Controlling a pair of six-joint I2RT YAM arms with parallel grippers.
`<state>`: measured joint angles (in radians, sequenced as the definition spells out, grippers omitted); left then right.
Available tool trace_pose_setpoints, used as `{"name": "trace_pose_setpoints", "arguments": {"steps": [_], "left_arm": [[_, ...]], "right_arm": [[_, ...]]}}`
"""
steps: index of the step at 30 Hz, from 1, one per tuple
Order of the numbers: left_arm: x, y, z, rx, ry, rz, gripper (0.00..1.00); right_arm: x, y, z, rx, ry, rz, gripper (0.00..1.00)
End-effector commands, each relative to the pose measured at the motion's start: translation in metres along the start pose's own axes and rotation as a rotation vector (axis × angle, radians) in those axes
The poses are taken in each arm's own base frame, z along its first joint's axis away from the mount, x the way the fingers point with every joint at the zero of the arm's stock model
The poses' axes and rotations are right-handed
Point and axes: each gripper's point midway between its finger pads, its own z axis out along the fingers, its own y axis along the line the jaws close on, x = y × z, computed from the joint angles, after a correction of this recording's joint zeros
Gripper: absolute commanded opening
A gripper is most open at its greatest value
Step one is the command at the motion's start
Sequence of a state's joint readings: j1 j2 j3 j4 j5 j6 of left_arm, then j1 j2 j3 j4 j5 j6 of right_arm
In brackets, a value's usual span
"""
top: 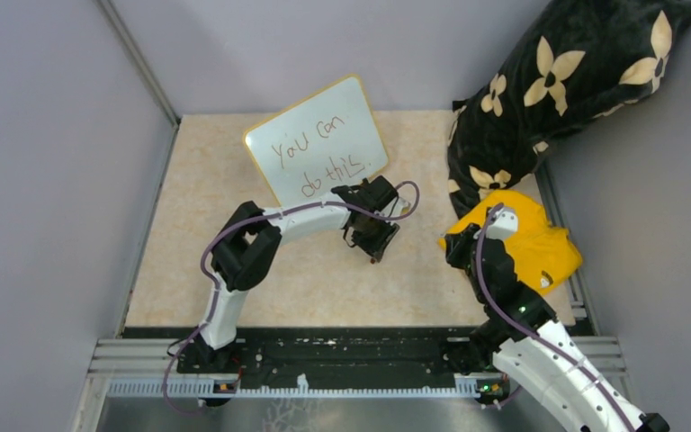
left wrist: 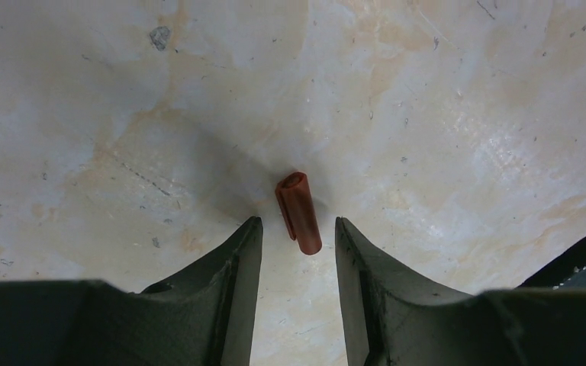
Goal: Write a sentence on the whiteboard
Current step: Pick up the pen cap from the center of the board.
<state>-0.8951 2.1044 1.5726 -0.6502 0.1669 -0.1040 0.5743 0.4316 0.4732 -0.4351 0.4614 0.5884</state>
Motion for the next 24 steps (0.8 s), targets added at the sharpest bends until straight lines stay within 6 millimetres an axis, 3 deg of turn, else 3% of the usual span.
{"name": "trace_pose_setpoints", "arguments": {"steps": [1, 9, 17, 21, 24], "left_arm": [[0.001, 0.002, 0.007, -0.059, 0.022, 0.023, 0.46], [0.001, 0.004, 0.016, -0.131, 0.042, 0.062, 0.43], [0.023, 0.007, 0.03, -0.218, 0.103, 0.098, 0.38], [0.027, 0.008, 0.032, -0.222, 0.109, 0.094, 0.3], [0.026, 0.008, 0.032, -0.223, 0.105, 0.089, 0.17]], "right_arm": [[-0.02, 0.011, -0.005, -0.039, -0.061, 0.045, 0.0], [-0.019, 0.011, -0.005, -0.043, -0.063, 0.05, 0.0], [-0.025, 0.007, -0.01, -0.033, -0.088, 0.058, 0.0], [-0.027, 0.005, -0.014, -0.034, -0.096, 0.069, 0.0], [-0.029, 0.005, -0.016, -0.035, -0.103, 0.075, 0.0]]}}
